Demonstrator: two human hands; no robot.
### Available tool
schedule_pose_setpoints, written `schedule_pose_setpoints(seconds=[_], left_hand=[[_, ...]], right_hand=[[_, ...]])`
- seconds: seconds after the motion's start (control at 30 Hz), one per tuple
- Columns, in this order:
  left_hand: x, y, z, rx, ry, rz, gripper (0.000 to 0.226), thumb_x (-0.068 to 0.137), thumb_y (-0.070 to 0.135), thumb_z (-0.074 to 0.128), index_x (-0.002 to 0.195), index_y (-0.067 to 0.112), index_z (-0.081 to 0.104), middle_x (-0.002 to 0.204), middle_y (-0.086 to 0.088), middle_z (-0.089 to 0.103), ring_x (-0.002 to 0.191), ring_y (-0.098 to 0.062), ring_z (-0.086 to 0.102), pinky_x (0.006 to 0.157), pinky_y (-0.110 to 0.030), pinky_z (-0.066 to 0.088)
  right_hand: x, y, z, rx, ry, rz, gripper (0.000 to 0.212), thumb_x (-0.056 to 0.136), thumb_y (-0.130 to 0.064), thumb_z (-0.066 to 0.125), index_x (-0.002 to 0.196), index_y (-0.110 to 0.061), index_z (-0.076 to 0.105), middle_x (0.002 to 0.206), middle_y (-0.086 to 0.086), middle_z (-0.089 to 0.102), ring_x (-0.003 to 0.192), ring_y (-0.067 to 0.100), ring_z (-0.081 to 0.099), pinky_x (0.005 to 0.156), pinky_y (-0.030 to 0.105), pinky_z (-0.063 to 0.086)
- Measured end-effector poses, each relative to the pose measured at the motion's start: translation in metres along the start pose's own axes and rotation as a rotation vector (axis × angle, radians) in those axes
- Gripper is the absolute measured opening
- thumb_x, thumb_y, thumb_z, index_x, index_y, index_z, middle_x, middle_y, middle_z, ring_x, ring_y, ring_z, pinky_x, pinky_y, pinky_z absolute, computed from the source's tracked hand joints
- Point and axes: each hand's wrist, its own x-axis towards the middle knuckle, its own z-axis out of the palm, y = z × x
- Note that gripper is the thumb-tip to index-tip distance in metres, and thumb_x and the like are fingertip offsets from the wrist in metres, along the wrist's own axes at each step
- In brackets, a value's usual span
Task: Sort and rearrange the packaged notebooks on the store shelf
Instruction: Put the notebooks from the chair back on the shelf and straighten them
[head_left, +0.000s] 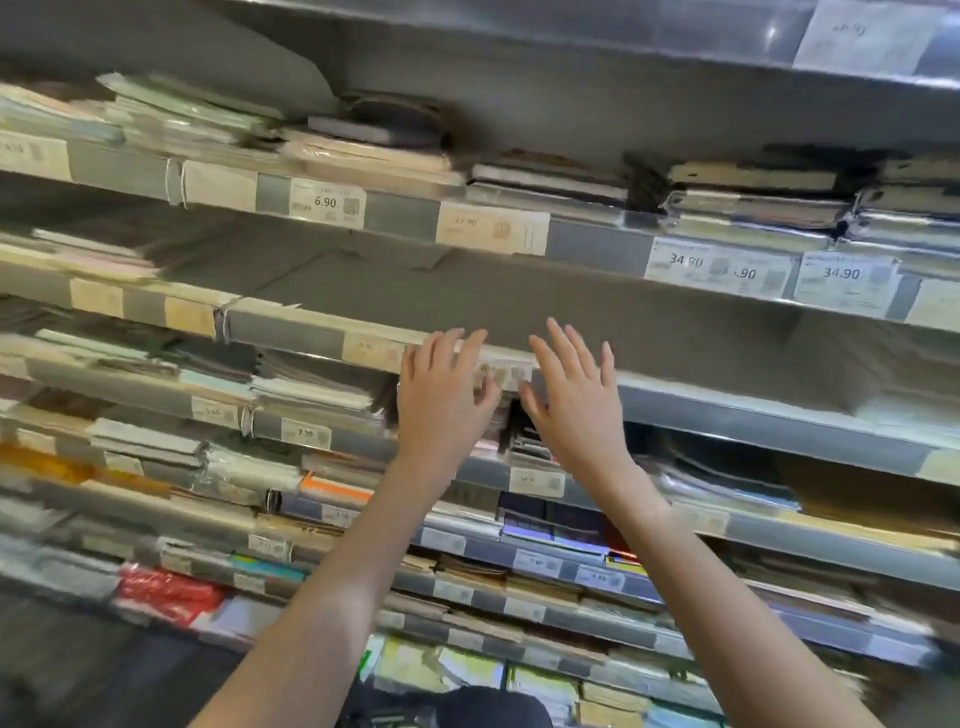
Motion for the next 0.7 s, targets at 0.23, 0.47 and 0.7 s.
schedule_pose_setpoints(seconds=[0.23, 0.47, 0.7], left_hand=[[-0.074, -0.034, 0.048, -0.011, -0.184, -0.047, 0.049, 0.089, 0.031, 0.050, 0.136, 0.020, 0.041, 0.137, 0.000, 0.046, 0.130, -0.018, 0.037, 0.111, -0.040, 0.025], [-0.179, -0.081, 0.091, -0.014, -0.369, -0.150, 0.049, 0.087, 0.025, 0.054, 0.134, 0.016, 0.044, 0.134, -0.004, 0.049, 0.126, -0.023, 0.042, 0.105, -0.039, 0.034], [-0.283, -0.119, 0.127, 0.015, -0.566, -0.300, 0.048, 0.089, 0.025, 0.054, 0.135, 0.017, 0.044, 0.140, -0.003, 0.046, 0.131, -0.022, 0.039, 0.111, -0.040, 0.029]], right_hand=[[-0.068, -0.022, 0.065, 0.074, -0.232, -0.001, 0.050, 0.095, -0.038, 0.045, 0.140, -0.016, 0.037, 0.152, 0.005, 0.027, 0.142, 0.021, 0.019, 0.114, 0.045, 0.005], [-0.148, -0.047, 0.133, 0.157, -0.404, 0.015, 0.049, 0.094, -0.034, 0.046, 0.139, -0.013, 0.039, 0.151, 0.007, 0.029, 0.141, 0.023, 0.022, 0.115, 0.046, 0.009], [-0.232, -0.070, 0.200, 0.190, -0.542, 0.001, 0.047, 0.093, -0.032, 0.050, 0.134, -0.009, 0.045, 0.146, 0.011, 0.038, 0.137, 0.027, 0.033, 0.112, 0.050, 0.017]])
